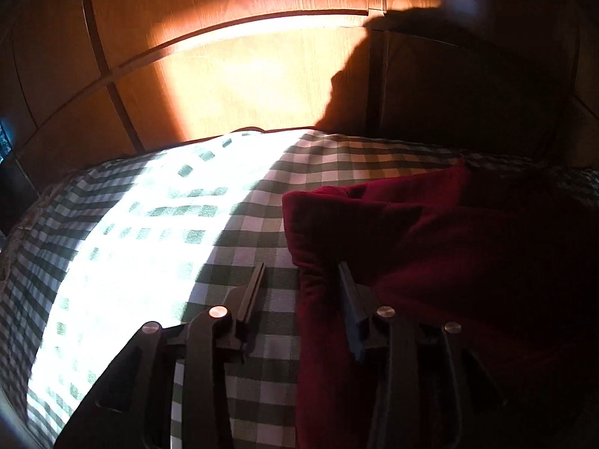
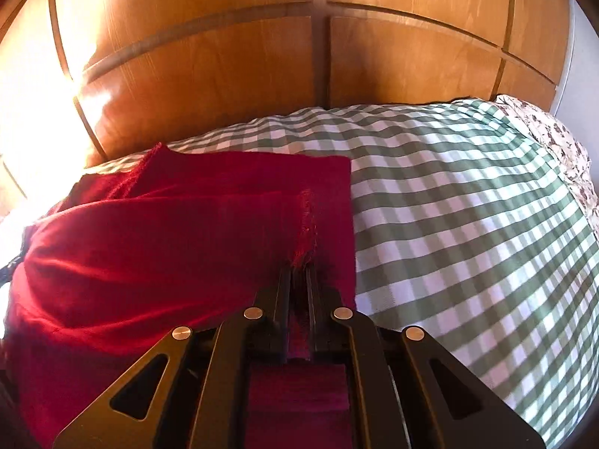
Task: Fold small clothes
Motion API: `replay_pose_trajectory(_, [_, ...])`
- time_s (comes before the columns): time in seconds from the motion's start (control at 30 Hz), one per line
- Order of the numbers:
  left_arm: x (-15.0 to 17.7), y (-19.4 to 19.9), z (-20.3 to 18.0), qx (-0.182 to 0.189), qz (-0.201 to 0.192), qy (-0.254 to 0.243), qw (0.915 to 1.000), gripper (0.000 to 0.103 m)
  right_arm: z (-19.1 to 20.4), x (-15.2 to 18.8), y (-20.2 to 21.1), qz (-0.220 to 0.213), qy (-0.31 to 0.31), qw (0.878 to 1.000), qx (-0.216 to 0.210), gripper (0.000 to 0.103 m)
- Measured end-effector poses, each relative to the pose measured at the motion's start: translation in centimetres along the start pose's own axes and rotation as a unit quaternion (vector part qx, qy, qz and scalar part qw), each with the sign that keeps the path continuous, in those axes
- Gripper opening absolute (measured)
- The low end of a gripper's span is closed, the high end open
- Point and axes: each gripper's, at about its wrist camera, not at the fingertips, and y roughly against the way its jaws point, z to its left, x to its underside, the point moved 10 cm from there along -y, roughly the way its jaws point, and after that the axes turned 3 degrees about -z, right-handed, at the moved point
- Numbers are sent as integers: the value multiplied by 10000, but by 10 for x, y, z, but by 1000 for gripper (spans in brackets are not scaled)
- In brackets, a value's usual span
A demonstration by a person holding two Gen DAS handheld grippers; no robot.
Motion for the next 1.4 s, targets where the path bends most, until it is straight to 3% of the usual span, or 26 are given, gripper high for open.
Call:
replay_pose_trajectory(0.03, [2,10,2,-13,-78,85,9999,47,-1,1,2,7,-24,10000,-44,18])
replay_pose_trajectory(0.07, [5,20,1,73,-141,142,9998,47,0,1,3,17,-35,10000,-72,39])
replay_pose_trajectory(0.13, [15,45,-7,243,-394,67,9989,47,-3,0,15,-129,-64,9999,19,68])
replay_pose_trajectory(0.23, [36,72,-32,538,-589,-314,9963,47,0,-4,41,-445,-113,9989,-88,69])
replay_pose_trajectory(0.37, [76,70,-50,661,-159,-602,9959,49,26,7,58,-446,98,9979,-457,68])
replay_pose_trajectory(0.5, [86,59,-55,743,18,-479,9961,51,43,41,35,17,569,9980,-282,69])
replay_pose_trajectory(0.63, [90,65,-57,690,40,-473,9965,52,37,51,24,2,219,9984,-528,70])
replay_pose_trajectory(0.83, [65,89,-46,872,-246,-111,9958,52,36,46,38,5,335,9986,-414,73])
replay_pose_trajectory(1.03, [28,64,-47,753,-366,-205,9963,54,50,21,48,-254,424,9973,-552,73])
replay_pose_trajectory(1.1, [18,52,-51,629,-197,-228,9976,55,56,11,39,-247,469,9972,-534,73])
replay_pose_trajectory(1.23, [21,21,-55,483,-49,-207,9986,61,60,2,4,47,544,9975,-454,74])
replay_pose_trajectory(1.27, [24,20,-57,474,-78,-204,9986,61,60,5,-8,168,634,9972,-363,80])
replay_pose_trajectory(1.4, [31,31,-59,432,-75,-44,9990,61,60,7,-12,31,664,9973,-323,83])
